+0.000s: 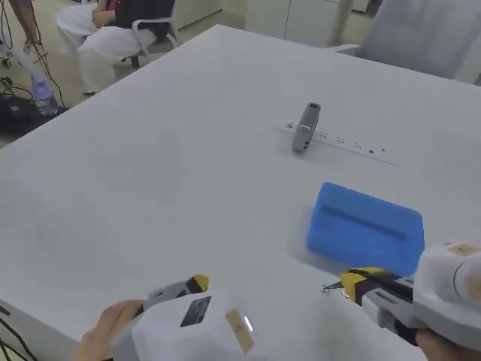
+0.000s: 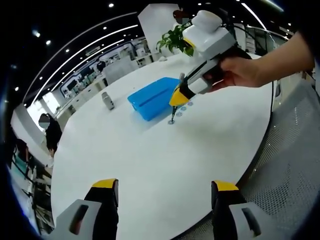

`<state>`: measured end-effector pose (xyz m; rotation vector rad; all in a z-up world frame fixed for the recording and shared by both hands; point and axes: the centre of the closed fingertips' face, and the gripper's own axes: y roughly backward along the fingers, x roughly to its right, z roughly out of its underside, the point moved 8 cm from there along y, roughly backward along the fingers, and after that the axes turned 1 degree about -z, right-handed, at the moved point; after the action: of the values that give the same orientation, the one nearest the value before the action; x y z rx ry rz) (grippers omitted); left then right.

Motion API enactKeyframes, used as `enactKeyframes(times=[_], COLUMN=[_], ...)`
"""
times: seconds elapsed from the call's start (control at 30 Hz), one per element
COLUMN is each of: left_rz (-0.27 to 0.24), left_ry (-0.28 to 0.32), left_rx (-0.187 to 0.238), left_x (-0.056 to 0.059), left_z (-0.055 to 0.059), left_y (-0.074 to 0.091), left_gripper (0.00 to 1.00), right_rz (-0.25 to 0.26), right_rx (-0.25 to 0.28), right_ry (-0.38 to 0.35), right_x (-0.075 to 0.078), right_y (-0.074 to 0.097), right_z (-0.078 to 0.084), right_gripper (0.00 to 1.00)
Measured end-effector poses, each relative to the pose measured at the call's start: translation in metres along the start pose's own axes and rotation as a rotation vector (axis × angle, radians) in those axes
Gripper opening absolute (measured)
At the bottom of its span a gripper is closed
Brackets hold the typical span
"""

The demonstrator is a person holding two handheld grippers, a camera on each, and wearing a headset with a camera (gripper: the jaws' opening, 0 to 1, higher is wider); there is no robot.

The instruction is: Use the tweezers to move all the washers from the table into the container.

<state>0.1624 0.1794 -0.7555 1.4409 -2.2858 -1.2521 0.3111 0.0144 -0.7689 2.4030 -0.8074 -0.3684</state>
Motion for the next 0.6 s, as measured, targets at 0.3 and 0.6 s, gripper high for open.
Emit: enactKeyframes(times=[0.3,0.6], left_rz=[-0.003,-0.007], left_ry=[-0.004,-0.009], left_rx=[-0.004,-0.006], left_x=[0.000,-0.001], left_z=[0.000,0.000], left_y=[0.000,-0.001], left_gripper=[0.77,0.76], right_rz=[-0.007,-0.032], right_rx=[-0.010,-0.103], right_ry=[-0.028,-0.029], right_x=[0.004,0.009], right_y=[-0.001,-0.005], right_z=[-0.003,-0.011], right_gripper=[0.01,0.02])
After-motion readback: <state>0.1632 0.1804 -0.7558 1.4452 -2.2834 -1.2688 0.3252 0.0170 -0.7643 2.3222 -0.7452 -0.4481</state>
